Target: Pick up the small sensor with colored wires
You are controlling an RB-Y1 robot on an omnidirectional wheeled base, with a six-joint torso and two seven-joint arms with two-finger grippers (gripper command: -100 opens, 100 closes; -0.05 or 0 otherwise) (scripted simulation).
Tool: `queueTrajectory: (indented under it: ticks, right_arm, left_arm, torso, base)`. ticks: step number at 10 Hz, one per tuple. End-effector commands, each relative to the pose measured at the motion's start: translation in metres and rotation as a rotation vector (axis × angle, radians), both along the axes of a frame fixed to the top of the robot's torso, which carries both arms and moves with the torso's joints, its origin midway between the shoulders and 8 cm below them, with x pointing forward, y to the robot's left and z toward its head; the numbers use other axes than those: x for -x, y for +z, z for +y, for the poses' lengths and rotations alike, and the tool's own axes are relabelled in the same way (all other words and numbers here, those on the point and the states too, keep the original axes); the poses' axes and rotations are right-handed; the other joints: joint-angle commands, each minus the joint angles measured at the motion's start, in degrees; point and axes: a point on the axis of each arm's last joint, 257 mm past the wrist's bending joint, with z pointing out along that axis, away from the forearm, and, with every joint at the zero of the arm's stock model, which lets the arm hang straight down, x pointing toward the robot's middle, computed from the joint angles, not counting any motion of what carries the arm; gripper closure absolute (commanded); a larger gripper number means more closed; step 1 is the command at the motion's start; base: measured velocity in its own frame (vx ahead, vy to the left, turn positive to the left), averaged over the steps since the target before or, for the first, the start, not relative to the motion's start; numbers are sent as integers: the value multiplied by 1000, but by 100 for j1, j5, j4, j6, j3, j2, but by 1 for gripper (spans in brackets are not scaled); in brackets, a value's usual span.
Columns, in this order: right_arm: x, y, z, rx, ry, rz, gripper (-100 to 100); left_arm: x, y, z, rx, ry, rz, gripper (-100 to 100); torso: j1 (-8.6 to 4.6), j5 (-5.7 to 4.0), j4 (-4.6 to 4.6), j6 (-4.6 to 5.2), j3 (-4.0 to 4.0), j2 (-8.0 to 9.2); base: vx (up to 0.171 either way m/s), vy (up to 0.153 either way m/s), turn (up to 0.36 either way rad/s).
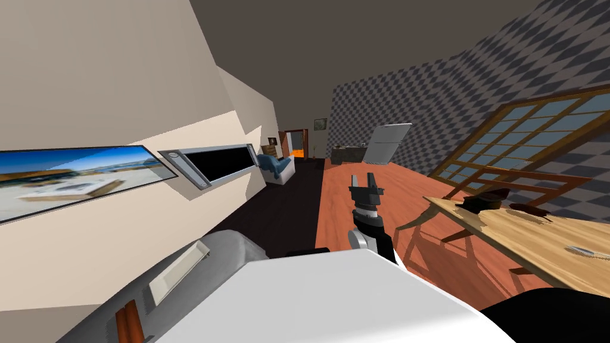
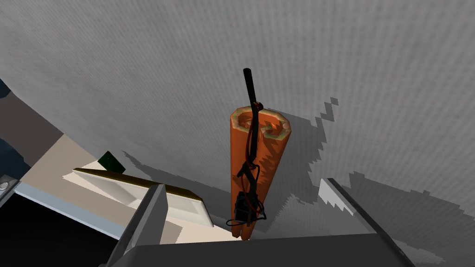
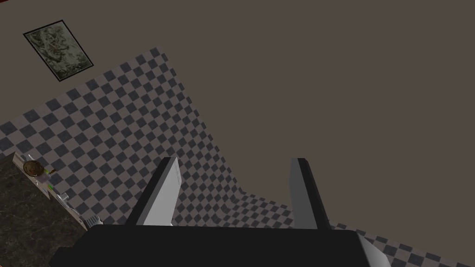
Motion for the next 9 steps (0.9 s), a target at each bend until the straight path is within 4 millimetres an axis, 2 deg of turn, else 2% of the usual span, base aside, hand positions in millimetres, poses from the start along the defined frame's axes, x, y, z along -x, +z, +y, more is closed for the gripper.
queueTrajectory:
  ticks: [1, 2, 4, 5, 7, 8, 9]
  right_arm:
    - [0, 0, 0, 0, 0, 0, 0]
    - [0, 0, 0, 0, 0, 0, 0]
    - [0, 0, 0, 0, 0, 0, 0]
    - [0, 0, 0, 0, 0, 0, 0]
    - [0, 0, 0, 0, 0, 0, 0]
    - [0, 0, 0, 0, 0, 0, 0]
    - [0, 0, 0, 0, 0, 0, 0]
  left_arm:
    - [-5, 0, -3, 4, -3, -4, -100]
    - [-30, -4, -4, 6, -24, -6, -100]
    - [-30, -4, -4, 6, -24, -6, -100]
    - [-55, -7, -6, 7, -45, -8, -100]
    - [-80, -9, -8, 7, -67, -9, -100]
    - [-102, -11, -10, 7, -87, -6, -100]
    - [-104, -10, -10, 7, -88, -8, -100]
  torso:
    - [0, 0, 0, 0, 0, 0]
    - [-1, 0, -2, 0, -4, -8]
    - [1, 0, -1, -1, -2, -3]
    - [-1, 0, -1, 0, -3, -5]
    - [3, 1, 0, -3, 2, 5]
    - [-1, -1, 1, 0, 3, 5]
    - [-1, -1, 1, -2, 4, 7]
  base:
    - [-6, 1, -12]
    - [-26, 6, 168]
    - [-27, 4, 25]
    - [-39, 7, 129]
    - [-59, 6, 156]
    - [-60, 1, 129]
    - [-42, 8, 64]
